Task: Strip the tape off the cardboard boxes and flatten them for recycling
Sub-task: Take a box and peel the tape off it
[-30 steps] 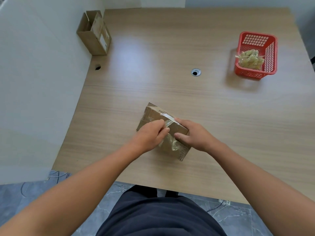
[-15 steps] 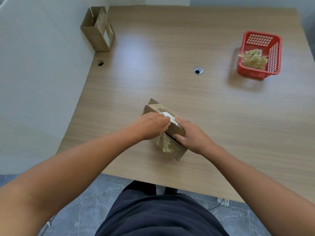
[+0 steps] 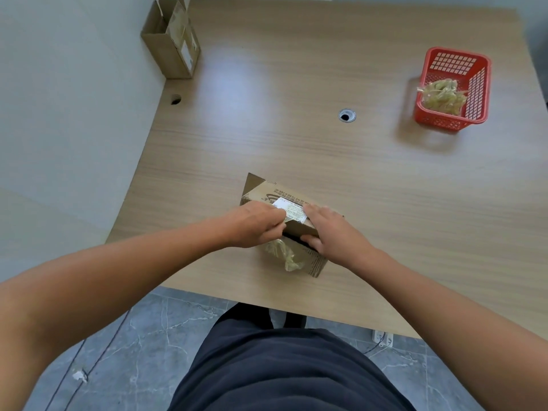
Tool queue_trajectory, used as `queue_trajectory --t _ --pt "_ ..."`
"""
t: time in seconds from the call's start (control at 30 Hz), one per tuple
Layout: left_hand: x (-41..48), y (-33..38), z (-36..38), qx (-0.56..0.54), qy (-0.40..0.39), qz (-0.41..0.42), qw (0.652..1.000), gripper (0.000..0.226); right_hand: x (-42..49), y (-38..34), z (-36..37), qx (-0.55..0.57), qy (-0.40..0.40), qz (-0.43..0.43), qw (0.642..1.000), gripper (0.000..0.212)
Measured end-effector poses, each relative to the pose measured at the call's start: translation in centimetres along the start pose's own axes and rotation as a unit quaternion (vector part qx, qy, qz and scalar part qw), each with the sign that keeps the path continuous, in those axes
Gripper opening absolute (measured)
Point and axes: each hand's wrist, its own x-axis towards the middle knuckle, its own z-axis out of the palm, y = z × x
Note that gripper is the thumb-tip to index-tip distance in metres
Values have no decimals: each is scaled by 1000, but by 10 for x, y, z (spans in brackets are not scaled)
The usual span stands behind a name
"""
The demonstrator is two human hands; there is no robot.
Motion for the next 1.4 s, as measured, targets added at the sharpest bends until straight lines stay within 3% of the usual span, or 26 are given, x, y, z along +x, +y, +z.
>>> queue_trajectory --t 0.13,0.27,0.43,0.57,0.77,0.87,0.93,1.1,1.3,1.4 --pt "4 8 8 -18 66 -34 997 30 3 1 -15 -14 -4 -4 1000 78" --pt "-4 11 22 -100 200 -49 973 35 2 -6 -9 -6 10 8 1000 80" --pt "-11 18 29 -26 286 -62 956 38 1 -12 8 -8 24 21 999 80" --pt "-10 20 15 38 280 6 959 20 3 -16 14 -27 35 26 999 80" --pt "-21 15 10 124 220 95 963 21 -10 -29 34 -58 48 64 995 80" --pt "-30 5 13 113 162 125 972 21 -16 -36 49 -100 54 65 991 76" --pt "-37 1 19 78 153 109 979 21 -17 -38 58 -113 58 56 990 74" --pt "-43 1 43 -29 216 -17 976 14 -10 -38 68 -116 61 51 990 86" --pt "-42 10 72 36 237 -52 969 13 -10 -38 84 -126 93 48 986 84" --pt "-38 5 74 31 268 -108 957 13 -6 -34 86 -120 126 28 984 81"
